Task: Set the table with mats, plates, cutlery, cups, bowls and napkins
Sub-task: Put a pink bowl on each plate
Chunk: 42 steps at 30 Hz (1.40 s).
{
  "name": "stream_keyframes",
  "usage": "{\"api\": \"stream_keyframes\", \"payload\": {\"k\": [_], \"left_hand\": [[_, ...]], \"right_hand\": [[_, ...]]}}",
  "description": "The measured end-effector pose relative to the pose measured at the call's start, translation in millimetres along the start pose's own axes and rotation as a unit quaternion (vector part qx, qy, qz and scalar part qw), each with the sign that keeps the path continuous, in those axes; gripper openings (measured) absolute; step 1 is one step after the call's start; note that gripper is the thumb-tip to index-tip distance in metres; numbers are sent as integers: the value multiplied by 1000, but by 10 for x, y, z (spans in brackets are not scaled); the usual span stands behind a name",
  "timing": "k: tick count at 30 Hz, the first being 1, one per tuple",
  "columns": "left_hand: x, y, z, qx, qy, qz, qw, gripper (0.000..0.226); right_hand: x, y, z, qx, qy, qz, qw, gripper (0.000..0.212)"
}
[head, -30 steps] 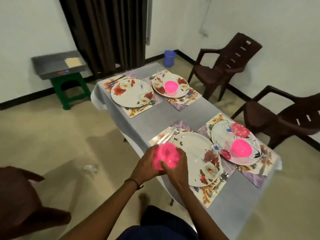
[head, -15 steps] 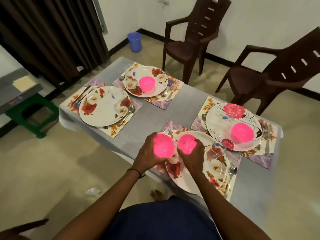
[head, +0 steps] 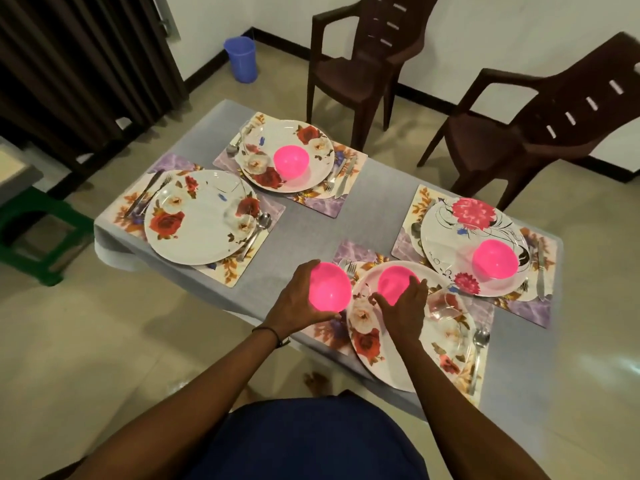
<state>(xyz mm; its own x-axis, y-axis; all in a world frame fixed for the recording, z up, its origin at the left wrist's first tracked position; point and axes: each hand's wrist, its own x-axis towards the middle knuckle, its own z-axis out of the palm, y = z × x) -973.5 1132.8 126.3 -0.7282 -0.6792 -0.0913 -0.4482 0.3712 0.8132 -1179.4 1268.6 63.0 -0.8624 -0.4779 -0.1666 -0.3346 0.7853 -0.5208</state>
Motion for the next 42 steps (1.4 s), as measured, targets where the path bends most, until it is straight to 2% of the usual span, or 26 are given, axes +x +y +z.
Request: {"api": "stream_keyframes", "payload": {"k": [2, 4, 6, 7, 8, 12, 15, 21, 24, 27, 30, 35, 38, 42], "left_hand": [[1, -93, -137, -6, 2, -4, 1000, 115], [-7, -217, -318, -13, 5, -7, 1000, 116], [-15, -336, -496, -20, 13, -6, 1000, 118], [-23, -394, -596, -23, 17, -10, 1000, 118], [-28, -466, -712, -26, 21, -16, 999, 118], [-85, -779, -1189, -37, 53, -33, 997, 114], [-213, -1027, -1531, -47, 75, -38, 995, 110], [-323, -1602, -2087, -56, 130, -52, 989, 104], [-211, -1767, -2336, -72, 154, -67, 983, 104], [-14, -2015, -2616, -57, 152, -70, 984, 113], [96, -2320, -2953, -40, 148, -103, 983, 110], [20, -2763, -3670, -4, 131, -139, 982, 78], [67, -3066, -4049, 3, 163, -170, 972, 66], [222, -3223, -4320, 13, 170, -194, 966, 64]], "right_hand": [[-136, -174, 33, -22, 46, -28, 998, 90], [-351, -476, 108, 49, 66, -71, 994, 60], [-574, -889, 218, 176, 5, -74, 982, 36], [-679, -1116, 293, 214, -31, -78, 973, 34], [-772, -1355, 390, 231, -60, -92, 967, 40], [-1063, -2107, 747, 209, -157, -153, 953, 91], [-1192, -2490, 948, 195, -183, -186, 946, 107], [-1333, -3180, 1433, 170, -221, -242, 929, 110], [-1282, -3533, 1651, 143, -205, -268, 930, 114], [-1131, -3896, 1886, 113, -175, -278, 937, 110], [-900, -4262, 2144, 109, -165, -249, 948, 110], [-388, -4789, 2632, 53, -162, -192, 967, 111], [-160, -4951, 2898, -8, -157, -170, 973, 111], [-64, -4983, 3061, -54, -118, -144, 981, 104]]}}
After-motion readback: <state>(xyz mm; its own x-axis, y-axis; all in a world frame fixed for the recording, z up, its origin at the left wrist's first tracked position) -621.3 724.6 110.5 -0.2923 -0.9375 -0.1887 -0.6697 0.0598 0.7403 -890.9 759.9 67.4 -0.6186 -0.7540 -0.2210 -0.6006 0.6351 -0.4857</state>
